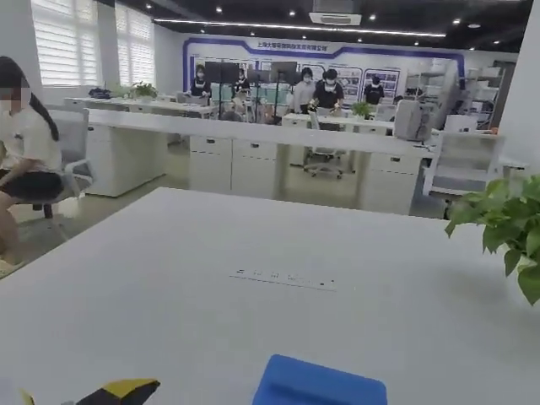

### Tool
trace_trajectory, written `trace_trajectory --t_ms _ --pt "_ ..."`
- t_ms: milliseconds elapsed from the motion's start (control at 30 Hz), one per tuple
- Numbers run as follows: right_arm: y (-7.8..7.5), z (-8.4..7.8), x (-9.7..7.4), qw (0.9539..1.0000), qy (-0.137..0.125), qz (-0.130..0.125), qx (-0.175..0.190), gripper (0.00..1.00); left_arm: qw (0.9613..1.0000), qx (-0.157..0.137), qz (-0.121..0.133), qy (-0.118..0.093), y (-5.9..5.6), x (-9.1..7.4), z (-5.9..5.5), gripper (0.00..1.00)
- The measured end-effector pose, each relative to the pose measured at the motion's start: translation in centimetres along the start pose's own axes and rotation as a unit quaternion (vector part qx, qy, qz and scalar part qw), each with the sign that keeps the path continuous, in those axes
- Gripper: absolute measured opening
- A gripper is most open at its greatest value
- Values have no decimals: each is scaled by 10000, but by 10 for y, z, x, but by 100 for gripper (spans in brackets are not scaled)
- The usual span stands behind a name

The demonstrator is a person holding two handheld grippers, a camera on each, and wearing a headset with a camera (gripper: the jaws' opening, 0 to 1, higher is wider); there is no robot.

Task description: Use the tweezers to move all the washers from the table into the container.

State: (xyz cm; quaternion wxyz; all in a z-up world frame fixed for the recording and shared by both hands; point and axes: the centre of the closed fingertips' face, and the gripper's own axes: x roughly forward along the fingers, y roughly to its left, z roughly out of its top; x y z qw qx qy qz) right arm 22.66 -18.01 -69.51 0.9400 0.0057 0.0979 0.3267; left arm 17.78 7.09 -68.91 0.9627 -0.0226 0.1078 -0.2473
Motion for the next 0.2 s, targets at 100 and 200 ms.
trace_trajectory --t_ms 100,200 --pt "-3 0 3 9999 19 -24 -101 91 9995 -150 223 -179 3 -4 3 74" --pt "-7 0 5 10000 -27 -44 30 95 9977 -376 438 -342 9 -6 6 80"
